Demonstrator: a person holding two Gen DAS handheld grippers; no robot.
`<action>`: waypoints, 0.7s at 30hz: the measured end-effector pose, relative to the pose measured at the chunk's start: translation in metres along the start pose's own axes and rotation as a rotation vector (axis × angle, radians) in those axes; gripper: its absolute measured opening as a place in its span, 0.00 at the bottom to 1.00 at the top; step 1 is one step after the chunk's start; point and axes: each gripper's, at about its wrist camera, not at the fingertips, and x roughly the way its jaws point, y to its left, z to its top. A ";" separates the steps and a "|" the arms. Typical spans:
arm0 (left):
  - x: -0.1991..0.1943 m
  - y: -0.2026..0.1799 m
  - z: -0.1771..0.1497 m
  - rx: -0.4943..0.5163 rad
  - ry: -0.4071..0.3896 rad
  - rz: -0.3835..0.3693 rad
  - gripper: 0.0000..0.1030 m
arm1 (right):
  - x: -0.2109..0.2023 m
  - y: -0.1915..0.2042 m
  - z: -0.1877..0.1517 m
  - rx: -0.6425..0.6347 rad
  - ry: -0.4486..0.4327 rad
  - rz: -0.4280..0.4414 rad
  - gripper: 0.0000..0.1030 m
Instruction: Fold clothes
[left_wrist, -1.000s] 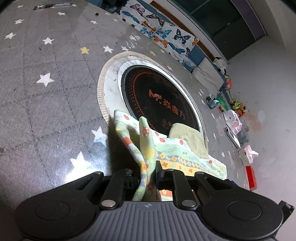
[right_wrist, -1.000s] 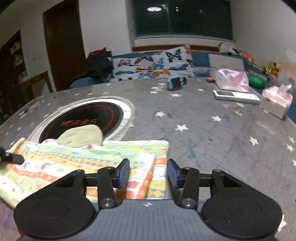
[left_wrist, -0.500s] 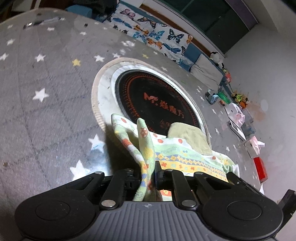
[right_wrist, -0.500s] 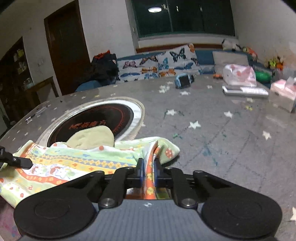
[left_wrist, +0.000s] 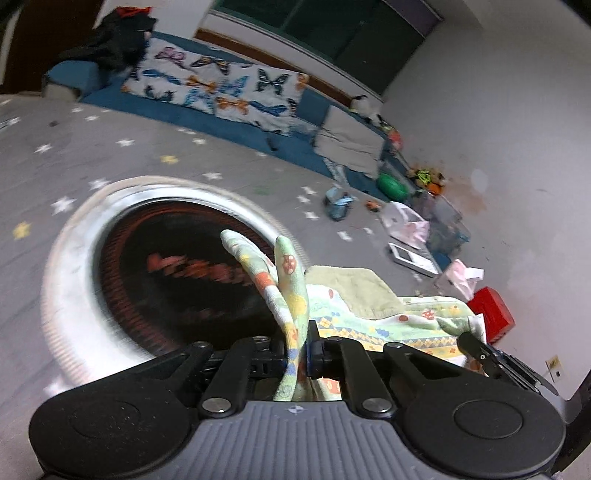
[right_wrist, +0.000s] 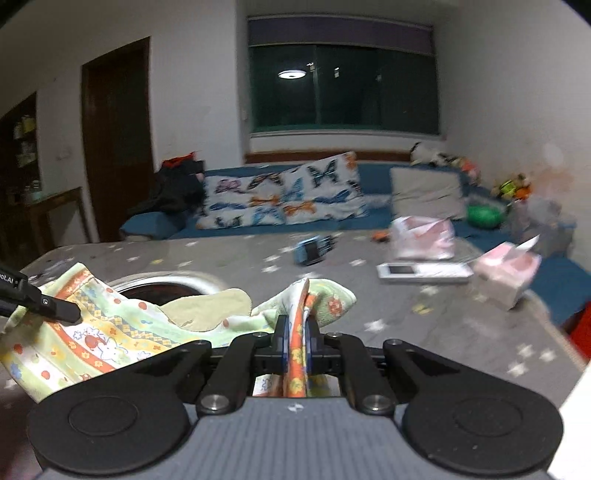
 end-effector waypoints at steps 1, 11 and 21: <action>0.007 -0.007 0.003 0.010 0.004 -0.005 0.08 | 0.000 -0.007 0.003 0.000 -0.004 -0.019 0.07; 0.075 -0.064 0.019 0.098 0.044 -0.037 0.08 | 0.012 -0.068 0.013 0.015 -0.009 -0.156 0.07; 0.131 -0.066 -0.002 0.151 0.146 0.041 0.13 | 0.049 -0.107 -0.023 0.059 0.134 -0.224 0.08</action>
